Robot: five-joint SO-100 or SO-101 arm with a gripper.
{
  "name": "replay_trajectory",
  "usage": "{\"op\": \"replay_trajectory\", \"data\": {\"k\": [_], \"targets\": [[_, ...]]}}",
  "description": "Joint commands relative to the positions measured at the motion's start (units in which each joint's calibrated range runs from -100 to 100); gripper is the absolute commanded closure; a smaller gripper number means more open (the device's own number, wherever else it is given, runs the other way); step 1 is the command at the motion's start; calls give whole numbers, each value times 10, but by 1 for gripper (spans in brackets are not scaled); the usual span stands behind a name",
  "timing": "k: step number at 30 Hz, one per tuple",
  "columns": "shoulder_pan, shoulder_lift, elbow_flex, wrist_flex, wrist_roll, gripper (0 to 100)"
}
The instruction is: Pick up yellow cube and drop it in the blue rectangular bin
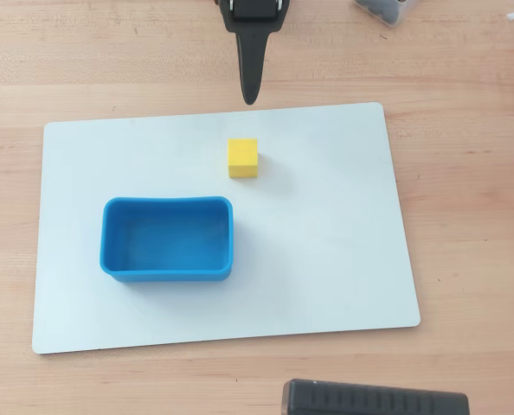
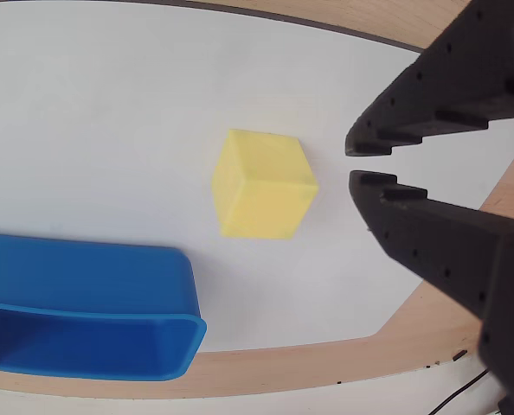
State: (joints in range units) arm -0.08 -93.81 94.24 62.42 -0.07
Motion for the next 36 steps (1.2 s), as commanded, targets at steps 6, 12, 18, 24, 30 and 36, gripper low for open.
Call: {"op": "replay_trajectory", "data": {"k": [6,12,18,24,30,36], "targets": [[11,-25,-2,10,5,100],[9,-25,-2,-10,25,100],[20,35,-30,-23,40,100],[39,181,-121,-44,40,100],[39,343,-218,-78,38,100],[18,525,-341,-92,27,100]]}}
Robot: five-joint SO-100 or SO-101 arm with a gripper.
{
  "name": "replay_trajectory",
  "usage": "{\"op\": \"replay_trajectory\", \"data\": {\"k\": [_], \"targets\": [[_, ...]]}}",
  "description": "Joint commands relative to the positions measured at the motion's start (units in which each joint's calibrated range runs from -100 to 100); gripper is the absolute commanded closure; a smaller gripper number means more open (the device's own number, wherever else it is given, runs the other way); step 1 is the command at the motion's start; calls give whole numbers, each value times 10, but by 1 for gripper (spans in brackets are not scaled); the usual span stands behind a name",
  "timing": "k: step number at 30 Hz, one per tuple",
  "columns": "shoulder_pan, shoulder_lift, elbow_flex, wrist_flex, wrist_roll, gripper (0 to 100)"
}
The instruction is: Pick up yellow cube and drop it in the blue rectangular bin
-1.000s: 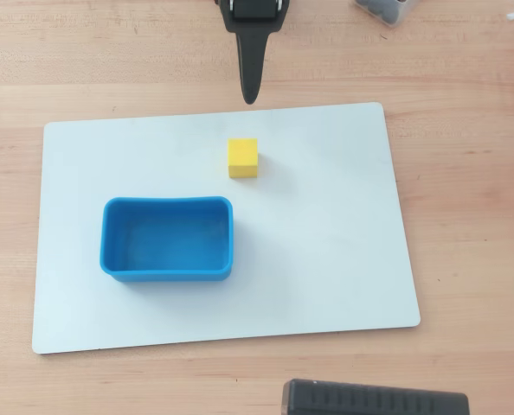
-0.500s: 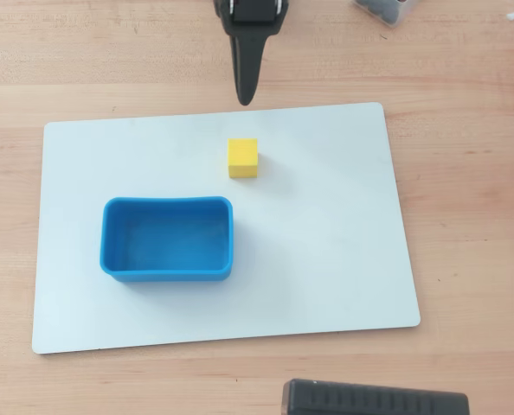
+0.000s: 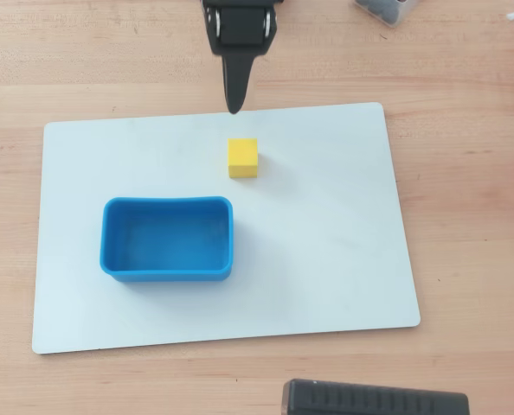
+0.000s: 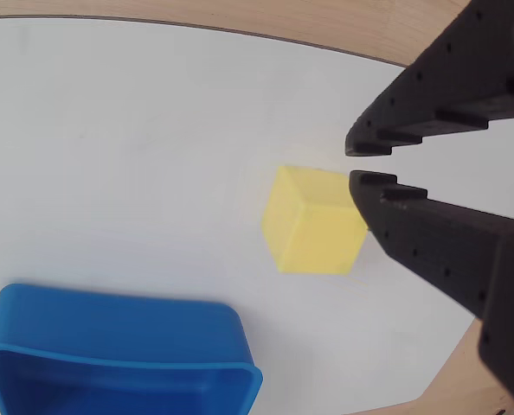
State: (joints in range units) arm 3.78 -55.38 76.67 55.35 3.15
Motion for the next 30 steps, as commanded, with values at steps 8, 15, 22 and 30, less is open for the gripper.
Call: {"op": "replay_trajectory", "data": {"k": [8,15,22,30], "targets": [[-36,325,-305,6,-22,100],[-22,362,-363,56,-33,83],[-21,374,-366,96,-41,76],[-21,434,-391,96,-42,75]]}}
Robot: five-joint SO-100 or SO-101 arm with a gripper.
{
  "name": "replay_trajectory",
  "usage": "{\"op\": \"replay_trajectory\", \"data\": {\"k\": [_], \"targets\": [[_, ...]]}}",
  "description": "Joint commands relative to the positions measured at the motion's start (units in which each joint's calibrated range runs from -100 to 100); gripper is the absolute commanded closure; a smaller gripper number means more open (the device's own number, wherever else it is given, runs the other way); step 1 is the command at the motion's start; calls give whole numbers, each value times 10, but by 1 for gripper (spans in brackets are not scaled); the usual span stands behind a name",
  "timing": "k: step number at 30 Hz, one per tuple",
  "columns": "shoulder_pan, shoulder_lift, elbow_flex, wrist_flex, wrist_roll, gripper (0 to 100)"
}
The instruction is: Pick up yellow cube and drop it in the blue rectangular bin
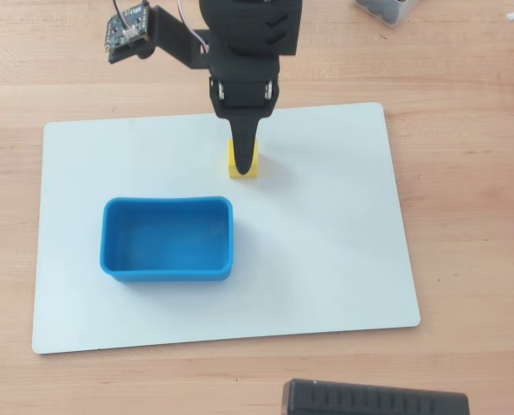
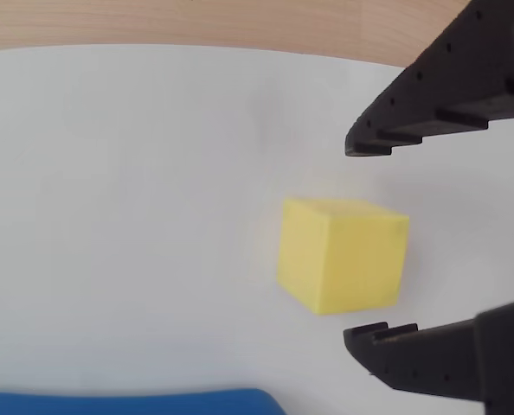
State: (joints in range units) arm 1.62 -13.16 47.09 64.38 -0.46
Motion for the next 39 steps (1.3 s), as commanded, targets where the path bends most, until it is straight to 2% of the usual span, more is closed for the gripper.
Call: {"op": "replay_trajectory", "data": {"k": [1,12,23,39], "targets": [[-1,19,-99,4,-5,75],[-12,73,-106,-25,-4,78],[-9,69,-106,-29,-2,94],[-14,-136,-144,60,-4,95]]}}
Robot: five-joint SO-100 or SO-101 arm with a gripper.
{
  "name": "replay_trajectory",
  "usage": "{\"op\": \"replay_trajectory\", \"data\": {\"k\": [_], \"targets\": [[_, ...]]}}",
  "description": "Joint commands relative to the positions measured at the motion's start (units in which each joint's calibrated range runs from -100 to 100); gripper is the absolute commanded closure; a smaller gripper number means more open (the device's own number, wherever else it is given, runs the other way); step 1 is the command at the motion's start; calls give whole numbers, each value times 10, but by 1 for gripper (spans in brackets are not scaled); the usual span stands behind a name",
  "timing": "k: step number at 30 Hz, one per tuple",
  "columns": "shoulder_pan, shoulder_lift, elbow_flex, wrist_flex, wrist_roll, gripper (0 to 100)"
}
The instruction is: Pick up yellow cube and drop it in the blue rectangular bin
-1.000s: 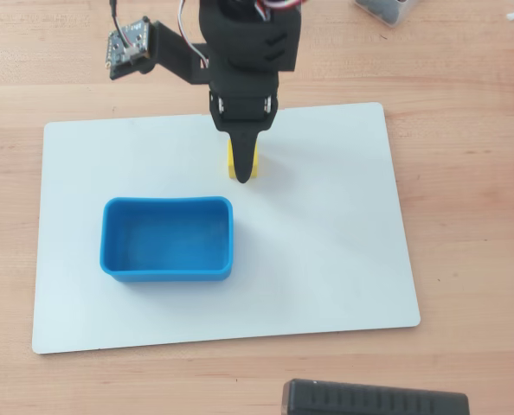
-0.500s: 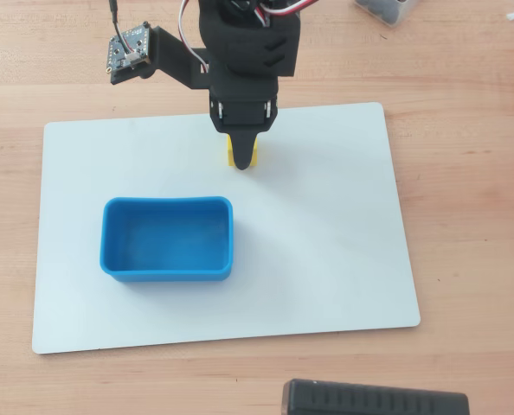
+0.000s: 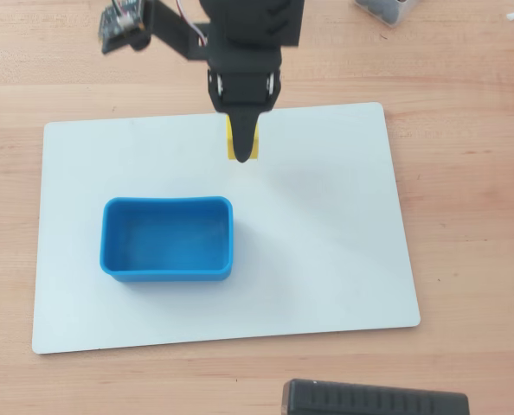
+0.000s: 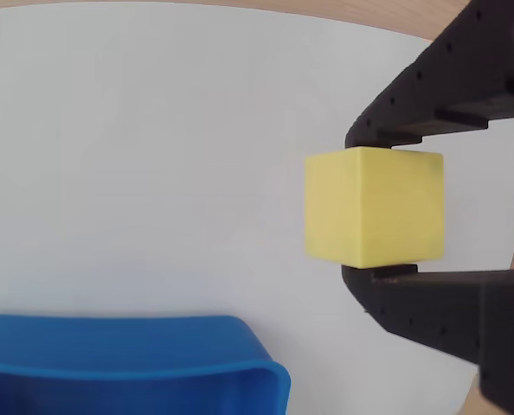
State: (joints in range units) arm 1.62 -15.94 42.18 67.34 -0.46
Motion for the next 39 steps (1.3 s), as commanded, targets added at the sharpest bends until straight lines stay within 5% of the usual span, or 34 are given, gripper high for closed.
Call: {"op": "replay_trajectory", "data": {"k": [1,16,23,39], "targets": [[-12,-118,-105,38,-3,95],[6,-74,-219,-14,34,94],[77,64,-304,-38,39,94],[80,278,-460,-47,34,95]]}}
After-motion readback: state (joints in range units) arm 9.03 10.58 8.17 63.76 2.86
